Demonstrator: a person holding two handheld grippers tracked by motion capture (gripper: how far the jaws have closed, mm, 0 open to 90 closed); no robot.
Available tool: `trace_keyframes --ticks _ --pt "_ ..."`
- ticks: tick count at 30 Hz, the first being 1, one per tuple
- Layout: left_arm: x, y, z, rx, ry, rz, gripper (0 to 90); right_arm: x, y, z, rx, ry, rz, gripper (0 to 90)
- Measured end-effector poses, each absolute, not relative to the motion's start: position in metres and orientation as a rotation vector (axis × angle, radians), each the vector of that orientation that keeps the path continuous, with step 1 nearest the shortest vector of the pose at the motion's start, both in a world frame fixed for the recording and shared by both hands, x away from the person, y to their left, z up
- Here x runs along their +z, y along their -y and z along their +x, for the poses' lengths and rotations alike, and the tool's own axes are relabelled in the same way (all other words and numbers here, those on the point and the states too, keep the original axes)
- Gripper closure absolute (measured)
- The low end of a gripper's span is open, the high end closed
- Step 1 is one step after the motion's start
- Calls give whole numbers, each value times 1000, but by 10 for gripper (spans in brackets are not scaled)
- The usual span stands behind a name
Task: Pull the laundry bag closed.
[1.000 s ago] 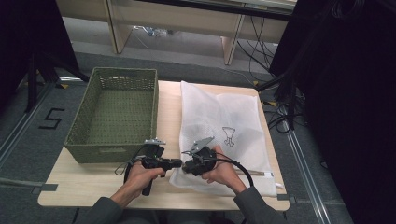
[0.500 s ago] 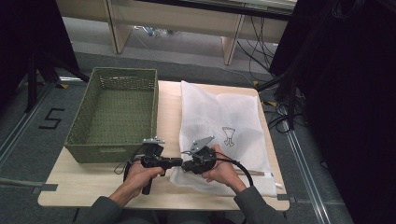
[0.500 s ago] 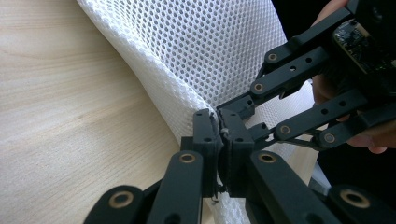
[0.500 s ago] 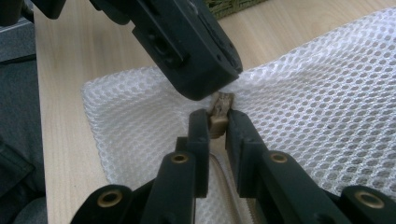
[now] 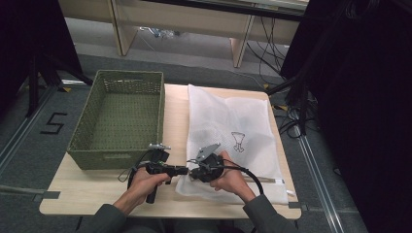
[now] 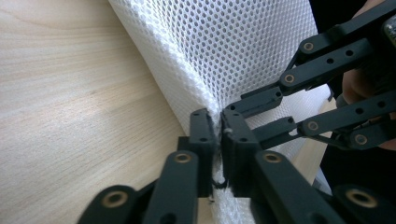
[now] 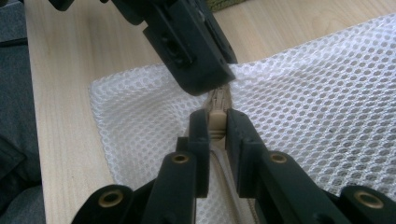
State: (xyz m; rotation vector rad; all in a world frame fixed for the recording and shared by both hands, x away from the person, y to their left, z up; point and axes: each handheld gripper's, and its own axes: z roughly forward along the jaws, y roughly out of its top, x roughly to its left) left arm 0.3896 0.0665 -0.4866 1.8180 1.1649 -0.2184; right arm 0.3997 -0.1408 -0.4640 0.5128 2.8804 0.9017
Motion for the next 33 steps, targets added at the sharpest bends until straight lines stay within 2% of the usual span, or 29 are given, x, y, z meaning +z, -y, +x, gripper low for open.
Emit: trace_keyframes --ticks 14,24,25,28,33 --pt "-485 -65 388 -198 -1145 1832 860 -468 141 404 912 -2883 492 812" --pt "-483 -61 385 -119 -1128 1877 866 -463 140 399 865 -2875 616 818" --pt "-482 -63 385 -99 -1133 1877 867 -462 141 399 864 -2871 614 898" --pt "-478 -72 388 -106 -1157 1822 868 -466 148 400 809 -2891 618 900" --pt "-477 -68 388 -111 -1139 1841 865 -461 151 400 899 -2871 638 900"
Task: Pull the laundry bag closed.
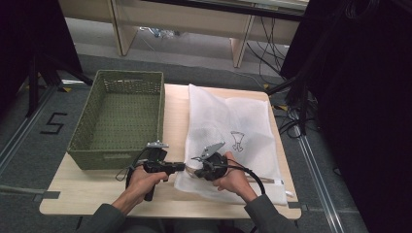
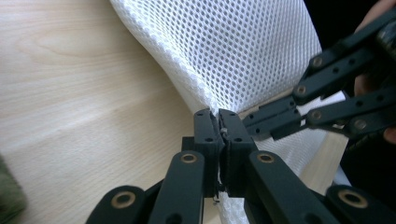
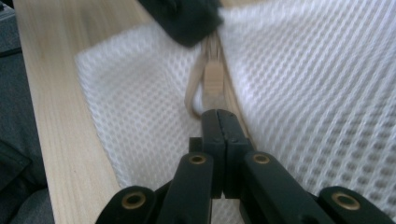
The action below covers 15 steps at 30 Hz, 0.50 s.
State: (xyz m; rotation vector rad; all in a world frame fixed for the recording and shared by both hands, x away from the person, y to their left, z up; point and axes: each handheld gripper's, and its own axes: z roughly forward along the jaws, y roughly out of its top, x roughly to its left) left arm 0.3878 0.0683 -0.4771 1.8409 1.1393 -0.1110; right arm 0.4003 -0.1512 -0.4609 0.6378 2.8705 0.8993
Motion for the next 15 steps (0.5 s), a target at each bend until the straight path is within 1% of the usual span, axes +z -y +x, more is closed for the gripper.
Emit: trace_keyframes --ticks 2,5,6,7,8,9,10,13,15 --pt "-479 -67 387 -118 -1130 1851 864 -460 150 400 898 -2867 626 900" --pt "-478 -68 387 -122 -1128 1835 864 -460 149 399 904 -2861 591 837" --pt "-478 -68 387 -122 -1128 1835 863 -460 149 399 904 -2861 591 837" --pt "-477 -67 387 -124 -1124 1836 864 -460 149 398 909 -2864 573 797" --pt "-476 -67 387 -129 -1123 1832 864 -460 149 398 909 -2864 573 797" --pt "-476 -66 387 -134 -1117 1832 863 -461 148 398 899 -2858 559 746" --pt "-477 -66 387 -138 -1115 1833 863 -461 148 397 895 -2859 568 733" --pt "-477 -66 387 -152 -1116 1827 864 -461 147 399 899 -2842 508 720" --pt "-477 -66 387 -168 -1108 1819 863 -462 147 398 907 -2850 526 709"
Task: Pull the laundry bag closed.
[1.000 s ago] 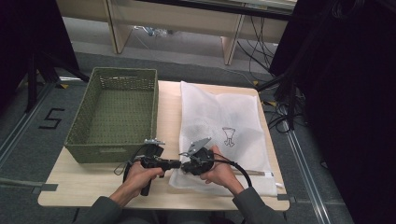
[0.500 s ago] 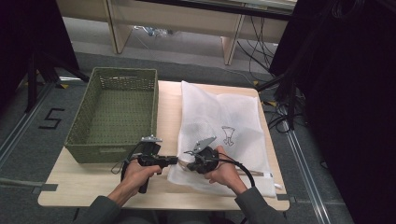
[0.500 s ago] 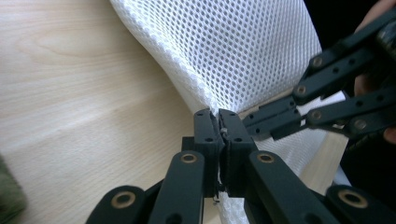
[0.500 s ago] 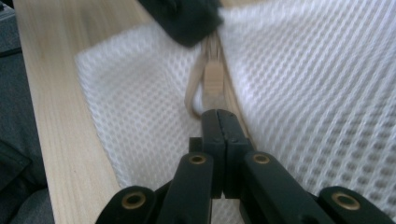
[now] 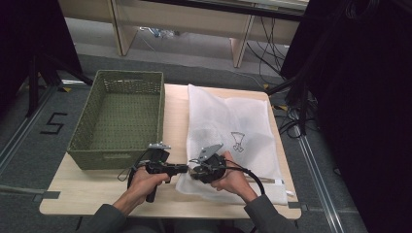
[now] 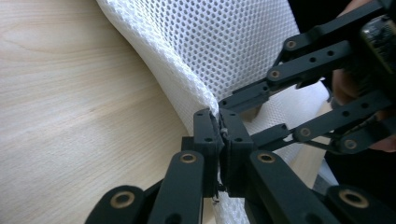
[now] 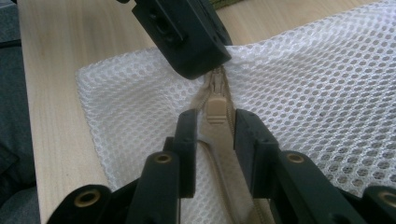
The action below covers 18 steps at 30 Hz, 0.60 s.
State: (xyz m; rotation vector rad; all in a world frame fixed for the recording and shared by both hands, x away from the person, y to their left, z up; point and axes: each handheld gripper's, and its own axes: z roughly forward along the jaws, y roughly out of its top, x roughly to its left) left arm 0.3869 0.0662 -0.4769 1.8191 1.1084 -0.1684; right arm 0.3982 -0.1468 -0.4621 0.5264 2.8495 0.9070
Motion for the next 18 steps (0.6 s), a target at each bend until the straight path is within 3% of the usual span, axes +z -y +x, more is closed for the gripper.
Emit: trace_keyframes --ticks 11,15,18 --pt "-476 -66 388 -191 -1068 1811 864 -467 146 402 996 -2845 494 711" --pt "-475 -68 388 -199 -1053 1793 864 -466 151 407 1014 -2835 398 804" --pt "-473 -68 388 -193 -1047 1796 863 -465 149 404 1048 -2834 457 815"
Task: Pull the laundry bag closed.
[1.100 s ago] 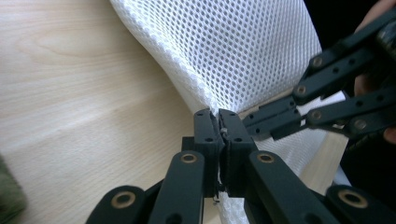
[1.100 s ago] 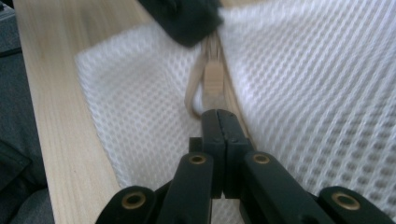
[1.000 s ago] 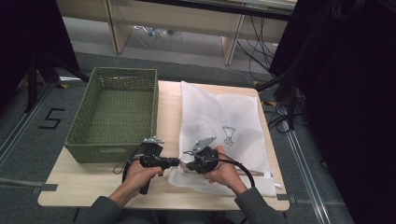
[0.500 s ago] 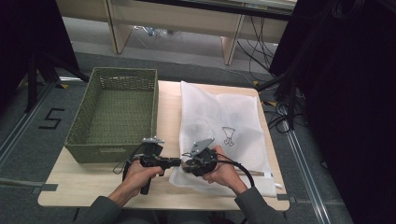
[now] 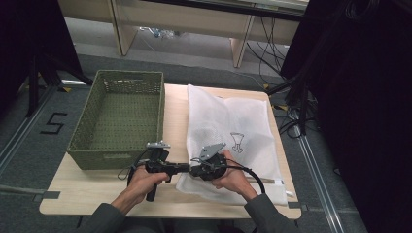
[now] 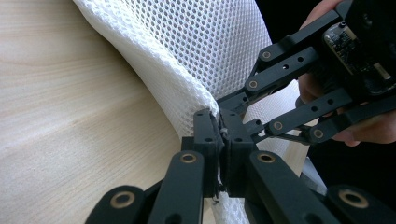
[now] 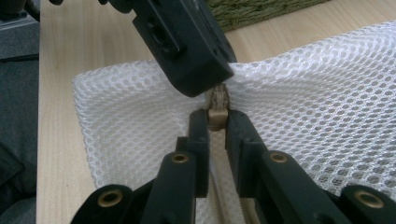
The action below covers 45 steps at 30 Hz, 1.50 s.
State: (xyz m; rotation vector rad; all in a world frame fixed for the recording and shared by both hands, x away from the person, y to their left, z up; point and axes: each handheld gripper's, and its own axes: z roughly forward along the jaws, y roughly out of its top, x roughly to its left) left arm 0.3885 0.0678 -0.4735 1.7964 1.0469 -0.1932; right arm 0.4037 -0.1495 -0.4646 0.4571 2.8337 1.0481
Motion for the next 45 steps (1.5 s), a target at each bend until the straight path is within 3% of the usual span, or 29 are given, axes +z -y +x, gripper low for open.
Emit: trace_keyframes --ticks 24,33,34,41,43,45 --pt "-472 -70 389 -182 -1038 1829 863 -464 149 406 1107 -2836 432 800" --pt "-473 -69 389 -157 -1041 1849 862 -458 148 403 1029 -2844 487 832" --pt "-474 -70 389 -165 -1049 1841 860 -457 149 403 1016 -2844 474 900" --pt "-473 -66 388 -174 -1046 1847 857 -455 152 402 1007 -2830 503 900" --pt "-474 -66 388 -171 -1043 1852 857 -456 152 402 978 -2832 488 875" --pt "-474 -69 388 -172 -1048 1841 857 -457 152 401 984 -2851 522 784"
